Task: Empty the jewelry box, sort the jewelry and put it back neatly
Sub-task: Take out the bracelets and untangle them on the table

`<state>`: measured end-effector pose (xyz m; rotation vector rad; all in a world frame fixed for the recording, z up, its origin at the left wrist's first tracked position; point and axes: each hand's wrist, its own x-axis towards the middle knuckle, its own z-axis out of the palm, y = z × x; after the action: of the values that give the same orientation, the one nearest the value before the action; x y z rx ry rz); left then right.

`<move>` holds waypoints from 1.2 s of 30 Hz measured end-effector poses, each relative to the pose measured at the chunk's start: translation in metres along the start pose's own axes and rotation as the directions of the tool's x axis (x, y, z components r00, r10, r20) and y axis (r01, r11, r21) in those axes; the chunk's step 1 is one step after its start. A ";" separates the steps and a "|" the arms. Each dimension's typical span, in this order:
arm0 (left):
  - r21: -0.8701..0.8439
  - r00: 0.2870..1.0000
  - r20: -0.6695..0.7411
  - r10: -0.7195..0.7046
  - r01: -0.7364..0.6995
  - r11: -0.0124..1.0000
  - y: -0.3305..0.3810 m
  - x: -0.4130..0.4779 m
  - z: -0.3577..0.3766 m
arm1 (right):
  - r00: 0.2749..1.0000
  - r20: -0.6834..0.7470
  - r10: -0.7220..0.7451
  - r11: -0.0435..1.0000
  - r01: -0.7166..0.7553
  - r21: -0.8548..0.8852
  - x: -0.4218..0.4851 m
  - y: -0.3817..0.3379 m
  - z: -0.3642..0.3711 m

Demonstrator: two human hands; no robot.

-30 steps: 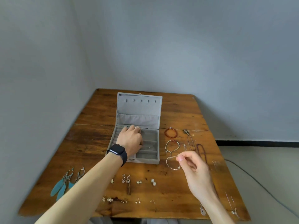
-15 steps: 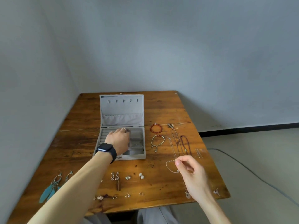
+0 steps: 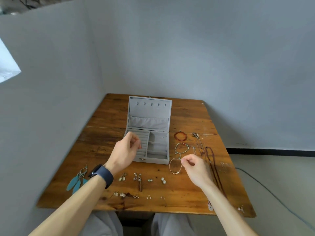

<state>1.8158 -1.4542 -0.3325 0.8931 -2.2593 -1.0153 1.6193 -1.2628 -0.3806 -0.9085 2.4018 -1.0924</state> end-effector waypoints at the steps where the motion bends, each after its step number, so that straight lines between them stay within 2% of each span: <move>1: 0.004 1.000 0.005 0.003 -0.003 1.000 0.000 -0.003 -0.003 | 1.000 -0.021 0.015 0.994 -0.017 -0.106 0.004 0.002 0.000; 4: 0.025 1.000 0.026 0.015 -0.015 1.000 0.001 -0.011 -0.009 | 0.997 -0.063 0.045 0.939 -0.064 -0.338 0.013 0.011 -0.003; 9: 0.061 0.994 0.090 0.057 -0.063 0.996 0.014 -0.015 -0.010 | 0.996 -0.085 -0.034 0.858 -0.015 -0.513 0.015 0.016 -0.008; 21: 0.048 0.971 0.221 0.095 -0.108 0.993 0.055 -0.015 0.013 | 0.984 -0.050 -0.169 0.807 0.109 -0.580 -0.006 0.025 -0.009; 25: 0.032 0.959 0.263 0.104 -0.116 0.993 0.064 -0.014 0.020 | 0.986 -0.088 -0.144 0.815 0.068 -0.576 -0.010 0.027 -0.012; 27: 0.000 0.945 0.307 0.110 -0.115 0.993 0.068 -0.013 0.021 | 0.987 -0.099 -0.126 0.861 0.059 -0.505 -0.016 0.021 -0.016; 28: -0.021 0.934 0.340 0.111 -0.111 0.994 0.070 -0.013 0.021 | 0.988 -0.092 -0.121 0.909 0.073 -0.410 -0.021 0.016 -0.017; 30: -0.061 0.899 0.422 0.114 -0.097 0.993 0.075 -0.011 0.021 | 0.996 -0.002 -0.094 0.994 0.093 -0.049 -0.032 0.001 -0.020; 32: -0.093 0.861 0.494 0.123 -0.089 0.992 0.080 -0.011 0.021 | 0.972 0.214 -0.102 0.938 0.022 0.345 -0.045 -0.018 -0.023; 33: -0.105 0.844 0.519 0.134 -0.093 0.990 0.082 -0.011 0.021 | 0.946 0.299 -0.129 0.898 -0.016 0.440 -0.049 -0.024 -0.023; 34: -0.116 0.830 0.538 0.146 -0.099 0.988 0.084 -0.012 0.022 | 0.922 0.350 -0.165 0.875 -0.027 0.484 -0.053 -0.029 -0.024; 36: -0.131 0.809 0.566 0.160 -0.104 0.986 0.086 -0.016 0.024 | 0.910 0.363 -0.203 0.875 0.002 0.484 -0.061 -0.031 -0.024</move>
<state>1.7800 -1.3881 -0.2822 0.4004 -2.6822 -1.4640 1.6638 -1.2243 -0.3387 -0.9775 1.6586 -1.3045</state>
